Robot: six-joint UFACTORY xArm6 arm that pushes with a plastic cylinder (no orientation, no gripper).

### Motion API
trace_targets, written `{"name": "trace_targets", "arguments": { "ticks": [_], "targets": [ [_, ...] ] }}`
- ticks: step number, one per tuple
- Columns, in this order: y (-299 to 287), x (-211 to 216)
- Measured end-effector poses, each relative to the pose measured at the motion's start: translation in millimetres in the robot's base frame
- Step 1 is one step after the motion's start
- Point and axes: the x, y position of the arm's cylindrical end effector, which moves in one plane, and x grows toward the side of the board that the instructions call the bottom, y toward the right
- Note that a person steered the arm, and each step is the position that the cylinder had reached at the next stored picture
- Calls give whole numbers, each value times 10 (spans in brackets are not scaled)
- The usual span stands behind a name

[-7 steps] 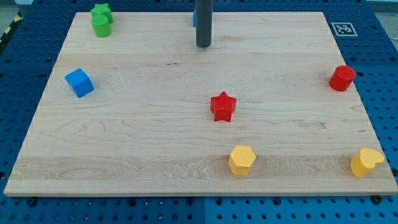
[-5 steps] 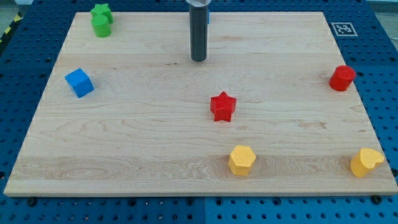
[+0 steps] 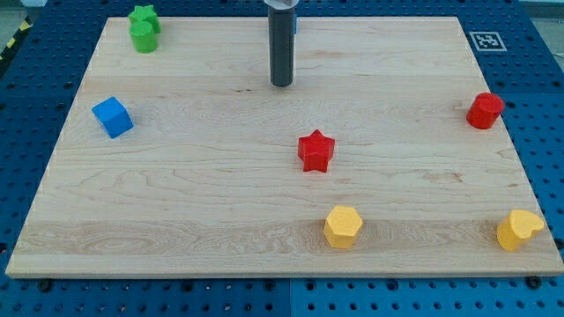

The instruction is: Separate the green blocks

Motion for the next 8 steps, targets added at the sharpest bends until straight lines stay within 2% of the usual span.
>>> {"name": "trace_targets", "arguments": {
  "ticks": [2,4,5,8],
  "targets": [
    [-1155,-29],
    [-2637,-442],
    [-2900,-575],
    [-2967,-637]
  ]
}}
